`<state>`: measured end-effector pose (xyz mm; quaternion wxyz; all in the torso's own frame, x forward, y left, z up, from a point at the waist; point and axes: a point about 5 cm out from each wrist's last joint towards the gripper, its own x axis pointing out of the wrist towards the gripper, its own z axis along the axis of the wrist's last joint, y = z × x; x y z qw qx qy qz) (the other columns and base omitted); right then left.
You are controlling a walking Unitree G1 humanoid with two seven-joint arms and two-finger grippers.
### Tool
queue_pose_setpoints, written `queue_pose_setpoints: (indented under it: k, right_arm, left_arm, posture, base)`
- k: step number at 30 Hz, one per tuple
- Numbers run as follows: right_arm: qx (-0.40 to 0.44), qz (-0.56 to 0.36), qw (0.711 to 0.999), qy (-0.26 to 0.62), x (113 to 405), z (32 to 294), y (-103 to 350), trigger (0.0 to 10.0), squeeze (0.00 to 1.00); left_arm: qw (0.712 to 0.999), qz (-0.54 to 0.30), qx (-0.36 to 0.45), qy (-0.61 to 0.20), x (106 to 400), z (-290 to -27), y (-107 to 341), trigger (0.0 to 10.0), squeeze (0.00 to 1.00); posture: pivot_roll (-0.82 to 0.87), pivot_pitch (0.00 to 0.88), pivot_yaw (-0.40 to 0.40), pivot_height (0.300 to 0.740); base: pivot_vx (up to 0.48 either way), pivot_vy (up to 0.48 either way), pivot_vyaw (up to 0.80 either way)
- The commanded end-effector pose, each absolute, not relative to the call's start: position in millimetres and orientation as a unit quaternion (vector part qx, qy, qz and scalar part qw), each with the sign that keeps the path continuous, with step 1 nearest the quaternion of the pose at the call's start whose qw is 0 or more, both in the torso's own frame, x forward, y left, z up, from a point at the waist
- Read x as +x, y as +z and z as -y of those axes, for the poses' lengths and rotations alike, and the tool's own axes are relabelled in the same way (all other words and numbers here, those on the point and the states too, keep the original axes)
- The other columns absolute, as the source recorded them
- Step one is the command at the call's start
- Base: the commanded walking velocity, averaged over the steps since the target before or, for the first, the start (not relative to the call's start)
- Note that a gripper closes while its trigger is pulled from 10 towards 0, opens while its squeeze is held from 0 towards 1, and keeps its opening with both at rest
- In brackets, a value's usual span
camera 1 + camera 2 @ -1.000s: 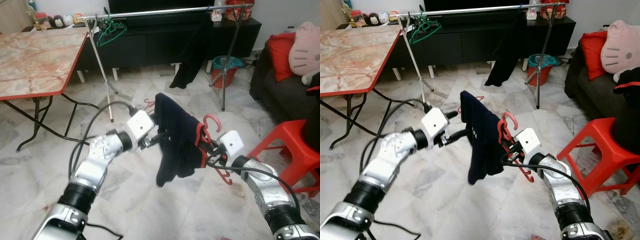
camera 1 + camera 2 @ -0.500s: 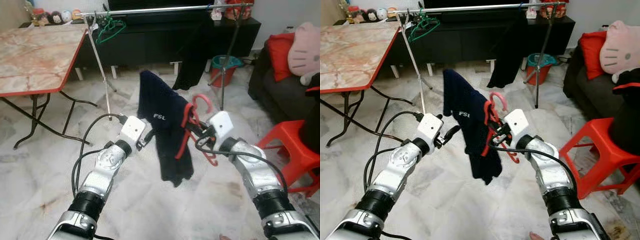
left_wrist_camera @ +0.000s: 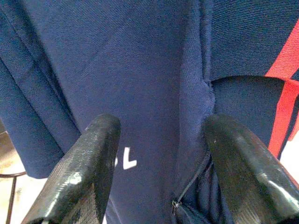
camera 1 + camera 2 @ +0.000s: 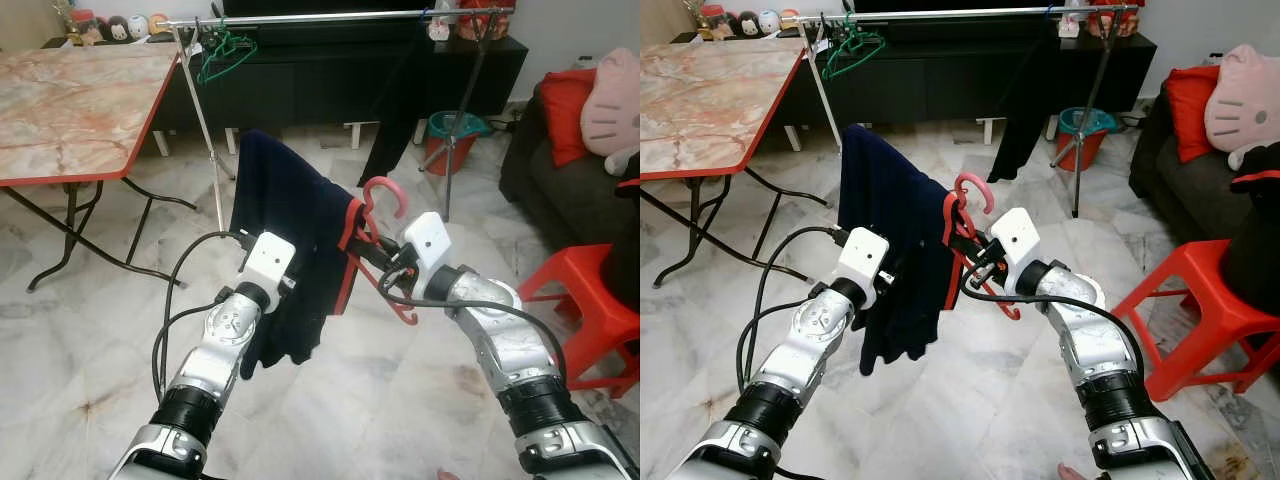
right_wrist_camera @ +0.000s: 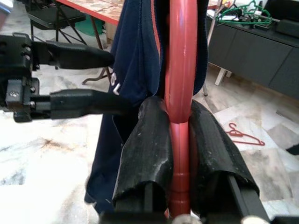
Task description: Hang hanger
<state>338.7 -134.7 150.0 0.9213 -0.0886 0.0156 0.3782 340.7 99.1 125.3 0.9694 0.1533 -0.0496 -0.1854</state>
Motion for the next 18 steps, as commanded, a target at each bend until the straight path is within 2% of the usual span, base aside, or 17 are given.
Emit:
queue_pose_setpoints:
  k: [1,9,18]
  right_arm:
    - [-0.087,0.013,0.917,0.388,338,130,163,0.0,0.00]
    - [-0.090,0.010,0.915,0.394,340,130,166,0.0,0.00]
    - [-0.092,0.016,0.911,0.403,339,127,171,0.0,0.00]
  left_arm:
    - [0.967,0.045,0.159,-0.195,339,-95,121,10.0,0.00]
    - [0.942,0.068,0.180,-0.275,332,-77,125,10.0,0.00]
    - [0.954,0.055,0.213,-0.204,346,-87,127,10.0,0.00]
  posture:
    - [-0.17,0.000,-0.025,0.740]
    - [-0.17,0.000,-0.037,0.740]
    - [-0.17,0.000,-0.045,0.740]
  base:
    - [0.000,0.000,0.00]
    - [0.000,0.000,0.00]
    - [0.000,0.000,0.00]
